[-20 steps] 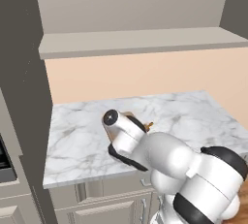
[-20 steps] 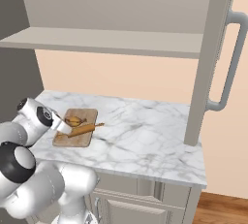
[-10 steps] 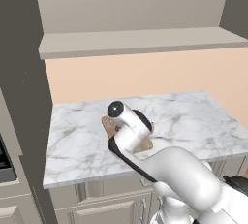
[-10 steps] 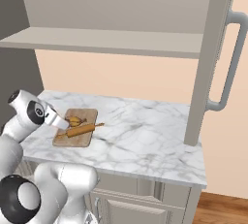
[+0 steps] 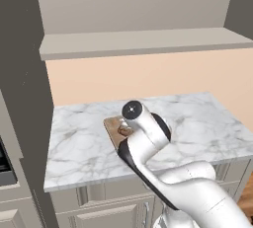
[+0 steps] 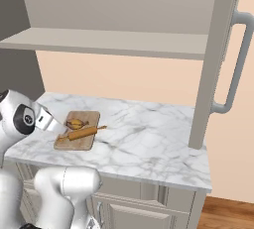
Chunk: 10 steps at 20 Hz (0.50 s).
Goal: Open the cabinet, retrieve the rolling pin, and place it next to the meat on the cutting board to prepare for tenderizing.
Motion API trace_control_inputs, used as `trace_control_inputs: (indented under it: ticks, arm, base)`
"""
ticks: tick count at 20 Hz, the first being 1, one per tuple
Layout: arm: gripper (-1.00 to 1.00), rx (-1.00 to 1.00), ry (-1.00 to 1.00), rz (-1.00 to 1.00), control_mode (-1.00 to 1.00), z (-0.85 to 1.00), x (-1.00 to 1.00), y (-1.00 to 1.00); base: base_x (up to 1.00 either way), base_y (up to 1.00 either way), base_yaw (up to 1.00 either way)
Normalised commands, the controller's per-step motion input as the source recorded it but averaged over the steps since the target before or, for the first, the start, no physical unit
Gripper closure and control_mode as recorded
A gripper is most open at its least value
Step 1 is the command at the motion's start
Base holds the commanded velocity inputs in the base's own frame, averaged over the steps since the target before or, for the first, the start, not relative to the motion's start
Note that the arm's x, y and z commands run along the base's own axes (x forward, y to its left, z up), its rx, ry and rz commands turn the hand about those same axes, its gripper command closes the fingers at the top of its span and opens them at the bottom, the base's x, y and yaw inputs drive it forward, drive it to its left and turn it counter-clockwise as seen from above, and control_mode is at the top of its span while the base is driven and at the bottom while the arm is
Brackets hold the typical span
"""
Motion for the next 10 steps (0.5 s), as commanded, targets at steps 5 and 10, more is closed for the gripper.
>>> trace_control_inputs:
  ticks: [5,10]
  arm:
    - [-1.0,0.0,-0.02,0.03,-1.0,0.42,-0.89,-0.21]
    - [-1.0,0.0,-0.07,0.02,-1.0,0.31,-1.0,-0.14]
  base:
    - [0.0,0.0,0.0]
    - [0.0,0.0,0.0]
